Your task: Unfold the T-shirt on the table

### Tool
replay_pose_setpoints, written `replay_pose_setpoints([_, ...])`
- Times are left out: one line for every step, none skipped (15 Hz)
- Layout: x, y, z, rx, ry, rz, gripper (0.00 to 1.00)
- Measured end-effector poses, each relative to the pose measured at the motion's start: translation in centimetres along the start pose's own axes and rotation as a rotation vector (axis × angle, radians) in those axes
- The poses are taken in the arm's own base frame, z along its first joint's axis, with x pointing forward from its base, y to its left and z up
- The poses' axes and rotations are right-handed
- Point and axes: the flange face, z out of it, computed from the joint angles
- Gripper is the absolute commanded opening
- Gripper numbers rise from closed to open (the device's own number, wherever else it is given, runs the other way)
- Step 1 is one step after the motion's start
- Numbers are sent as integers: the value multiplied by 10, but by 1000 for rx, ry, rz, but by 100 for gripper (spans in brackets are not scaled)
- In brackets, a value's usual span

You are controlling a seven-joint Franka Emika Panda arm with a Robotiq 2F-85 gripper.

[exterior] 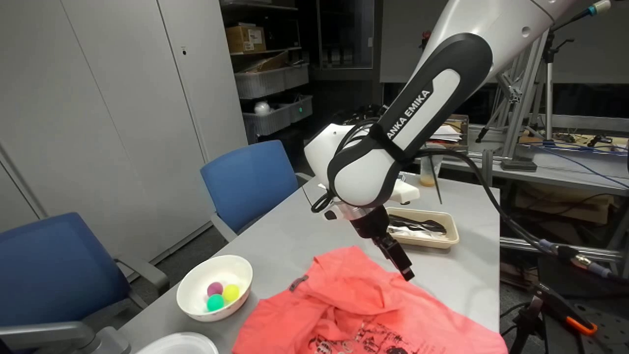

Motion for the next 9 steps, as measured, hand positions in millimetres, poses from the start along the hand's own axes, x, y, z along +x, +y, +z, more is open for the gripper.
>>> replay_pose_setpoints([0, 1, 1, -5, -7, -3, 100])
replay_pose_setpoints([1, 2, 4, -16, -18, -9, 100])
replay_pose_setpoints([3, 3, 8, -28, -31, -17, 100])
replay_pose_setpoints([6, 3, 14, -40, -44, -26, 100])
replay_pose_setpoints([9, 3, 20, -50, -57, -36, 100])
replay_pose_setpoints([13, 3, 27, -58, -69, -47, 100])
replay_pose_setpoints([17, 2, 33, -65, -78, -58, 100])
replay_pose_setpoints([21, 1, 40, -70, -85, -67, 100])
replay_pose_setpoints([25, -2, 46, -72, -92, -77, 100])
